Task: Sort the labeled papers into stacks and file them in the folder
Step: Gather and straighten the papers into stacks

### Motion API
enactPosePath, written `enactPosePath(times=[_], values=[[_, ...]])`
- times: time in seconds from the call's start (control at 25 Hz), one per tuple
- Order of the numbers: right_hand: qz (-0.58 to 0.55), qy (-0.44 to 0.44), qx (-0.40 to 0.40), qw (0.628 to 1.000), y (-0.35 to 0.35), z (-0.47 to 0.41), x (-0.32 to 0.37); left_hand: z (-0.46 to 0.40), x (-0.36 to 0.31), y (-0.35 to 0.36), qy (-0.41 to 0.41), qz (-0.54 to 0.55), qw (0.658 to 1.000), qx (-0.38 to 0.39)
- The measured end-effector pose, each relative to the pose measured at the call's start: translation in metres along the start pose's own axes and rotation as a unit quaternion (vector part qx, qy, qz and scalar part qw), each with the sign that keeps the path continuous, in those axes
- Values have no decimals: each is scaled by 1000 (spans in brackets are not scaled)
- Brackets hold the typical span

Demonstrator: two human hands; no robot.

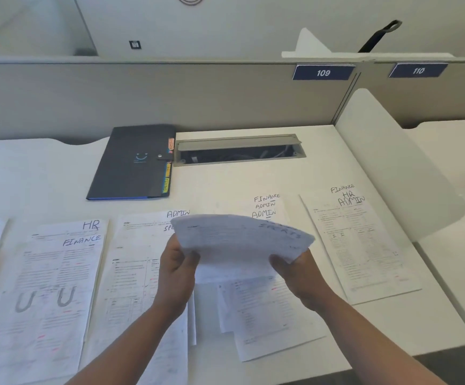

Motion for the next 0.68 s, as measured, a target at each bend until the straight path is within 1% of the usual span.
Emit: enactPosePath(times=[0.12,0.24,0.44,0.56,0.68], values=[[24,-15,-6,1000,5,5,-6,7,12,5,-10,-2,1000,25],[32,-15,-33,999,-1,0,-10,6,10,4,3,9,1000,18],[28,5,-5,1000,6,0,-22,10,24,6,-33,-2,999,24],[26,4,-4,1000,5,-2,-25,13,28,3,-31,-21,999,12],[20,11,22,1000,5,-1,-28,17,26,8,-33,-36,998,31]])
Point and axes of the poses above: each hand's wrist, its own z-axis away from the middle knuckle, its own y-axis out of the palm, x = y × z, the point moved 9 cm from there along -z, towards the middle knuckle, and after that the axes turned 3 degrees about -x, right-handed, at the moved point
